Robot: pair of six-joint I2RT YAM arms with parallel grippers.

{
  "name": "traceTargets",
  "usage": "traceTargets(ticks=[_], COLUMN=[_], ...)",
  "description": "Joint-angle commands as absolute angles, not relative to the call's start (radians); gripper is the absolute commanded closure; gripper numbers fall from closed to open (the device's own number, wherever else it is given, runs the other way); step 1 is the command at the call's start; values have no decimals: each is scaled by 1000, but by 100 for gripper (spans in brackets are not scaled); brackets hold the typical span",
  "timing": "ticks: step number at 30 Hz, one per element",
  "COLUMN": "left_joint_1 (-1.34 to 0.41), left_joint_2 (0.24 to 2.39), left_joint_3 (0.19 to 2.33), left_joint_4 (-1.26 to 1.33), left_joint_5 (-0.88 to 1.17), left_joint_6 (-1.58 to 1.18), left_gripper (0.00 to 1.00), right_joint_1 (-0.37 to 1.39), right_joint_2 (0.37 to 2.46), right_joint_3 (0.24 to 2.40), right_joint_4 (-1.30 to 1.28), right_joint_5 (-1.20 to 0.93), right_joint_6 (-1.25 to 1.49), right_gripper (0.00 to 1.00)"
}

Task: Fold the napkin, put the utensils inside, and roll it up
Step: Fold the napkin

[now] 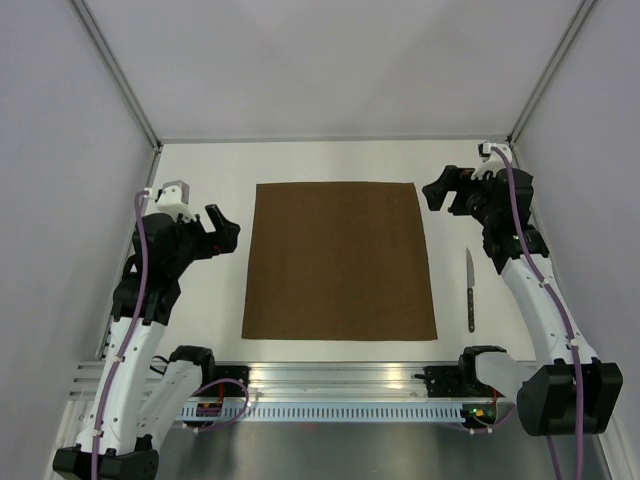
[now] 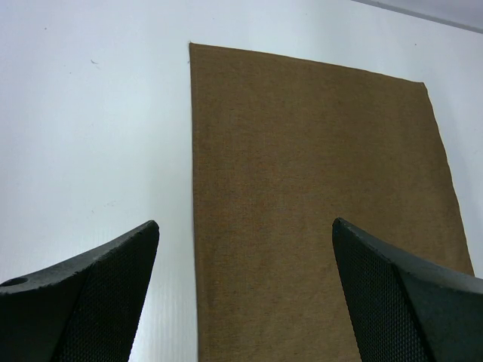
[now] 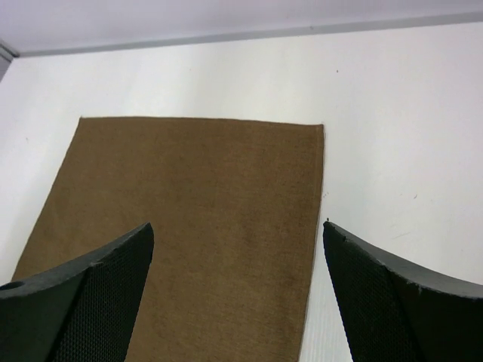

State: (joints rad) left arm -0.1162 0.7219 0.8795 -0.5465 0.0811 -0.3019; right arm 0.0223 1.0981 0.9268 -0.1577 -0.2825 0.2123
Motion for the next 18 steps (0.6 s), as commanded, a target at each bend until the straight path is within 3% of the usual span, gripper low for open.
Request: traceTargets(ticks=[1, 14, 18], left_joint_1=[-112, -112, -112], left_joint_2=[709, 710, 721], left_joint_3=[888, 885, 888], left_joint_4=[-548, -548, -539], left_joint_5=[84, 97, 97], left_joint_6=[-307, -305, -308], left_gripper=[0, 0, 0], right_joint_1=[25, 23, 61], right_joint_2=[1054, 1040, 1054], right_joint_3=[977, 953, 962], right_joint_4=[-163, -143, -141], right_joint_5=[-239, -287, -438], right_joint_6=[296, 184, 123], right_gripper=[2, 2, 2])
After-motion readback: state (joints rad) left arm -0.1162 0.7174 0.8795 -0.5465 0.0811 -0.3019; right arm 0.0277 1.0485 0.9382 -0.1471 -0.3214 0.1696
